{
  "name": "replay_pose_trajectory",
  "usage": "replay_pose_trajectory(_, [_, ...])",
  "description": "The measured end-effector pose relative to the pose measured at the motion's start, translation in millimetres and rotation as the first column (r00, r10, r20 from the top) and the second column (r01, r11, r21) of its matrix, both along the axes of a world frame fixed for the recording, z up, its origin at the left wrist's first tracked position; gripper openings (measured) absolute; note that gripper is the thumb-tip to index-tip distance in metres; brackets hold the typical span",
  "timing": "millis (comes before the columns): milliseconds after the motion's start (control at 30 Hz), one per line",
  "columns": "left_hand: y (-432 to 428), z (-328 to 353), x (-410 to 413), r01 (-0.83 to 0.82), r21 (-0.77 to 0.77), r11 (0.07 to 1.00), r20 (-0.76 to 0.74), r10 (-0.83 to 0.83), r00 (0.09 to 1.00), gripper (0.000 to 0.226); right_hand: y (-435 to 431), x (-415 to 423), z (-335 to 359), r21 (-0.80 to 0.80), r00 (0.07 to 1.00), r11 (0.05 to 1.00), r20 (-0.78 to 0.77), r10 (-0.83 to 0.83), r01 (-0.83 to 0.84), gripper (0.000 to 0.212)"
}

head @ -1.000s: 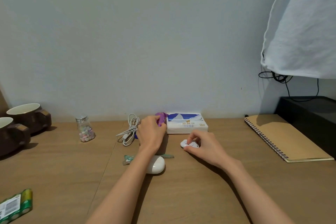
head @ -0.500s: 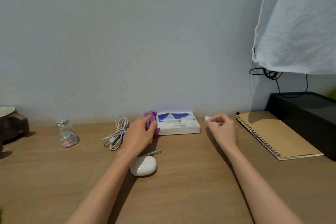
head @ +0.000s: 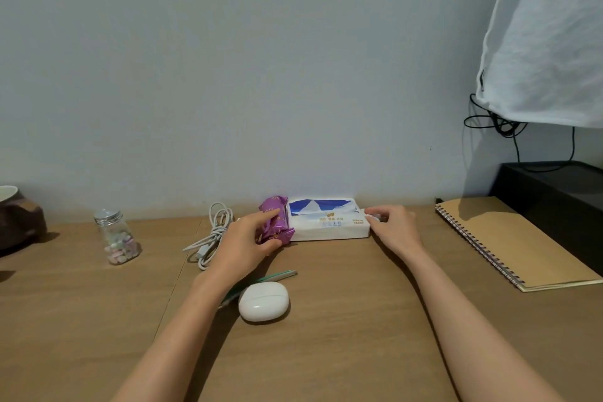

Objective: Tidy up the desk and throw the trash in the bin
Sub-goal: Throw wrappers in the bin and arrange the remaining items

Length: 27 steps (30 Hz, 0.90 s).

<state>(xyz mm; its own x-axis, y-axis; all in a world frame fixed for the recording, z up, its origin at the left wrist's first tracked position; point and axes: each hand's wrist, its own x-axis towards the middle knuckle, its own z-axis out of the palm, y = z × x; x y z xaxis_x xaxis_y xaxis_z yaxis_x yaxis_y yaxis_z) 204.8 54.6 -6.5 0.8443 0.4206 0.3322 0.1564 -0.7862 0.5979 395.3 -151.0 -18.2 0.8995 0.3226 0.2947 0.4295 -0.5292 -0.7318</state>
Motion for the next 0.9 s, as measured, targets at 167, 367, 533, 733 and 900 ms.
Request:
replay_pose_trajectory(167, [3.7,-0.6,3.1,0.006,-0.018,1.0,0.015,-0.006,1.0,0.061,-12.2,5.0,4.9,-0.189,0.981,0.963,-0.002,0.196,-0.193,0.027])
replay_pose_trajectory(367, [3.5,-3.0,5.1,0.019,-0.022,1.0,0.024,-0.018,1.0,0.061,0.5,5.2,-6.0,-0.109,0.984,0.986,0.113,0.135,-0.123,0.024])
replay_pose_trajectory(533, [1.0,-2.8,4.1,0.022,-0.014,1.0,0.03,-0.022,0.999,0.061,3.1,10.1,-8.8,-0.138,0.991,0.985,0.069,0.114,-0.103,0.029])
replay_pose_trajectory(733, [-2.9,-1.5,-1.9,0.041,-0.067,0.997,0.02,-0.04,0.999,0.065,4.1,-21.6,23.9,0.067,0.965,0.998,0.262,-0.03,0.013,0.029])
replay_pose_trajectory(900, [-1.3,-1.9,-4.8,0.034,-0.13,0.991,0.025,-0.031,0.999,0.07,0.8,-92.6,71.0,0.055,0.936,0.943,0.153,0.316,-0.328,0.001])
